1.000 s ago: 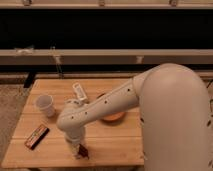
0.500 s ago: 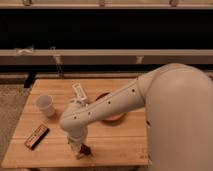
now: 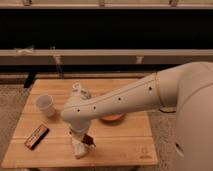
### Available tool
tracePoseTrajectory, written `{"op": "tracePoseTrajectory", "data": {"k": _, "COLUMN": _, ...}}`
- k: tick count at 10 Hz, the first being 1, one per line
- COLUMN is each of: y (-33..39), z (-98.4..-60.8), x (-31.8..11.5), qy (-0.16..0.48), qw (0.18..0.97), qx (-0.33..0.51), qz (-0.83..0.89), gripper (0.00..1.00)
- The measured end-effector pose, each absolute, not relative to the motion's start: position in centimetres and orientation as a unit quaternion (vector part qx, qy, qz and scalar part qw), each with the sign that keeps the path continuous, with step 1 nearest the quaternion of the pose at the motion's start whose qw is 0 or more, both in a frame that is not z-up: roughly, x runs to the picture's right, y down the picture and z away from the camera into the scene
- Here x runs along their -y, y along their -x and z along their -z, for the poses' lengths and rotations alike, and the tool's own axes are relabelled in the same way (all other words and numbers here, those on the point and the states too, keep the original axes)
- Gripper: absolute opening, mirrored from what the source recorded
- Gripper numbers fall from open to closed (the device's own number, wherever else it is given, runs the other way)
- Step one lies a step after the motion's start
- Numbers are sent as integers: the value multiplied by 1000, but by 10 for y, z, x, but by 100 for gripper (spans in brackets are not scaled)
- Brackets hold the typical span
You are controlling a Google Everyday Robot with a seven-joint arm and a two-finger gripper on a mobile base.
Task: Place the pepper in the ceramic bowl
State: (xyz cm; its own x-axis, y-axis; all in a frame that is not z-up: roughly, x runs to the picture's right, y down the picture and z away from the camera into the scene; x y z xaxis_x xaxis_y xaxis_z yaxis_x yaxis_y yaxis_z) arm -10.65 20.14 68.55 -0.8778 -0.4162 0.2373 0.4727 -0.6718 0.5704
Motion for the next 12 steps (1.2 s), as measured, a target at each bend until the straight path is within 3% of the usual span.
{"op": "tracePoseTrajectory", "data": {"k": 2, "y": 85, "z": -694, "x": -167, "qy": 37, "qw": 247, "qx": 310, "qz": 917, "gripper": 13}}
{"op": "tracePoseTrajectory", "data": {"k": 8, "y": 24, "z": -782, "x": -73, "qy": 33, "qw": 259, "qx": 287, "qz": 922, "gripper": 16}}
{"op": "tracePoseTrajectory", "data": {"k": 12, "y": 1, "z": -839, "x": -45, "qy": 39, "qw": 275, "qx": 283, "qz": 918, "gripper": 58}}
